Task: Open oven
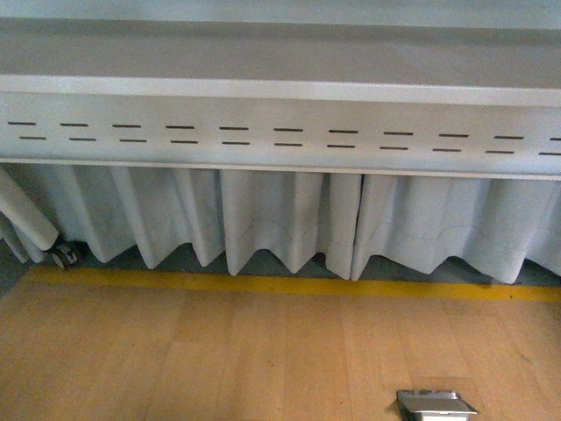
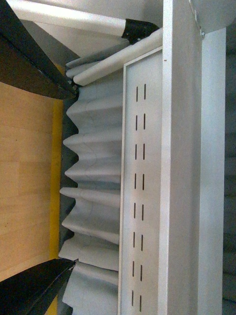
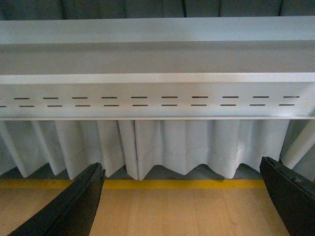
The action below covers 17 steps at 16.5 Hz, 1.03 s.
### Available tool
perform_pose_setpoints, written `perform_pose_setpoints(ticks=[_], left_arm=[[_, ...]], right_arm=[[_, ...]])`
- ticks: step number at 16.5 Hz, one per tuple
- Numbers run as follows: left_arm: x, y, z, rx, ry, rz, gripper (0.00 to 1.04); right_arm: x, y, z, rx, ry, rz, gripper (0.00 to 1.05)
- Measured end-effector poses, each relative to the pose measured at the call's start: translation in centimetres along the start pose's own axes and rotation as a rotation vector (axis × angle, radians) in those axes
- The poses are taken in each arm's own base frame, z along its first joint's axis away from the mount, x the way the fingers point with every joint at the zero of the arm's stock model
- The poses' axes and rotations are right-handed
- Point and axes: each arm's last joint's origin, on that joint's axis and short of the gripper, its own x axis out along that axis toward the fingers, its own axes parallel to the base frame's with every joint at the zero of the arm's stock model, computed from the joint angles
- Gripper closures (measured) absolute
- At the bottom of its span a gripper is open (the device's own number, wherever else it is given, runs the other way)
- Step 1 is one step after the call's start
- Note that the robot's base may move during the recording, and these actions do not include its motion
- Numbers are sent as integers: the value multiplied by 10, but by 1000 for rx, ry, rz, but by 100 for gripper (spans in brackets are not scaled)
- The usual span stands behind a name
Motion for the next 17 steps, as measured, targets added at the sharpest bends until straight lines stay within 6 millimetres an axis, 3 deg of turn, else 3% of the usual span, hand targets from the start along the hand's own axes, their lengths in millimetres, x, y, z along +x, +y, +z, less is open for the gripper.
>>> perform_pose_setpoints(ticks=[17], left_arm=[[0,0,0,0,0,0,7]], right_arm=[[0,0,0,0,0,0,6]])
